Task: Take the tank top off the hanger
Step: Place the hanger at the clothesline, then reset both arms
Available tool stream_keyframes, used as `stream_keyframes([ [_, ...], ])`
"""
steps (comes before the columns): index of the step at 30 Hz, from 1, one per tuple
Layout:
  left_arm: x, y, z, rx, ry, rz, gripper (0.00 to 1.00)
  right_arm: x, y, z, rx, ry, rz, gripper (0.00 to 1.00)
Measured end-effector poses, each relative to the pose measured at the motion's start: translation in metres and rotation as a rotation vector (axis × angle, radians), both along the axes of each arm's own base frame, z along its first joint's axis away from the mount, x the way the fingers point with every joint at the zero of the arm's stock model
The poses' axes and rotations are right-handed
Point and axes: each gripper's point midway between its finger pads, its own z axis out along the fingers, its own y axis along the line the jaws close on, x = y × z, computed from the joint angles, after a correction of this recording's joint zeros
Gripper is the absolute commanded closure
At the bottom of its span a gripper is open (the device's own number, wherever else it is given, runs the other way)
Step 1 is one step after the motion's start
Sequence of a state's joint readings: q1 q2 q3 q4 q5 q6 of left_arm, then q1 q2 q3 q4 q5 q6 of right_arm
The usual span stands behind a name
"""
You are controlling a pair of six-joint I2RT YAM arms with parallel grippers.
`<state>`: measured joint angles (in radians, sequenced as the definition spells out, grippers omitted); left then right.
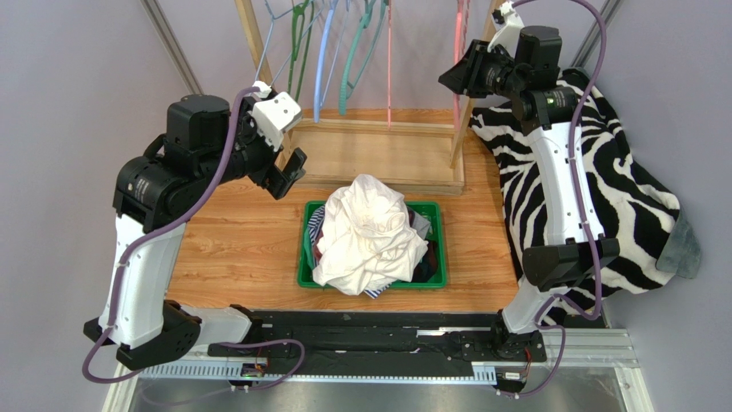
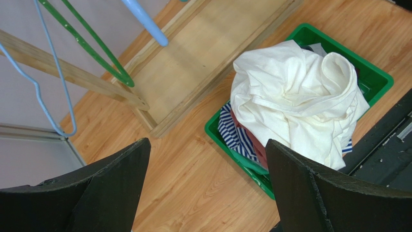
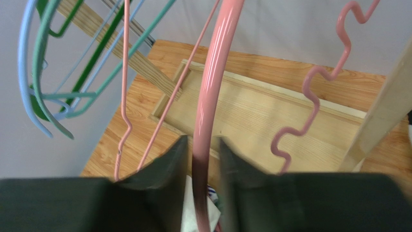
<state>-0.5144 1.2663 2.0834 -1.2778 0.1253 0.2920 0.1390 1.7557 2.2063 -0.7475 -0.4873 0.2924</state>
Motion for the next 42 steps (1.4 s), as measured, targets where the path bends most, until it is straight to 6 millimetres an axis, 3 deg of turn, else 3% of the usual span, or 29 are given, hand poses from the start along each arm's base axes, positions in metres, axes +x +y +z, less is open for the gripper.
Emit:
stream_keyframes([
  [2,0.005,-0.004,-0.006,0.004,0.018,-0.004,0.02,-0.009,0.001,-0.009,-0.018,0.018,-0.014,0.44],
  [7,0.012,-0.004,-0.025,0.006,0.07,-0.002,0.02,-0.046,-0.002,-0.024,-0.058,0.047,-0.043,0.27],
  [11,0.022,0.004,-0.037,-0.001,0.102,0.031,0.02,-0.086,-0.007,-0.012,-0.065,-0.002,-0.057,0.2],
  [13,0.028,0.012,-0.038,-0.022,0.109,0.056,0.02,-0.108,-0.01,-0.003,-0.061,-0.041,-0.062,0.18],
  [16,0.041,0.031,-0.033,-0.067,0.101,0.125,0.02,-0.145,-0.017,0.002,-0.061,-0.088,-0.075,0.08],
  [17,0.045,0.037,-0.034,-0.082,0.099,0.147,0.02,-0.157,-0.02,-0.001,-0.065,-0.094,-0.082,0.0],
  [19,0.05,0.048,-0.042,-0.106,0.109,0.183,0.02,-0.173,-0.023,-0.008,-0.073,-0.102,-0.098,0.0],
  [22,0.045,0.057,-0.07,-0.111,0.161,0.216,0.02,-0.194,-0.033,-0.039,-0.116,-0.068,-0.146,0.0],
  [27,0.032,0.065,-0.105,-0.14,0.218,0.244,0.02,-0.203,-0.054,-0.086,-0.164,0.015,-0.245,0.0],
  [32,0.038,0.078,-0.124,-0.197,0.267,0.305,0.05,-0.205,-0.058,-0.123,-0.188,0.092,-0.272,0.0],
  [37,0.043,0.08,-0.138,-0.226,0.318,0.33,0.05,-0.202,-0.056,-0.129,-0.181,0.097,-0.272,0.0],
  [42,0.041,0.081,-0.137,-0.239,0.295,0.34,0.04,-0.19,-0.051,-0.132,-0.173,0.091,-0.272,0.0],
])
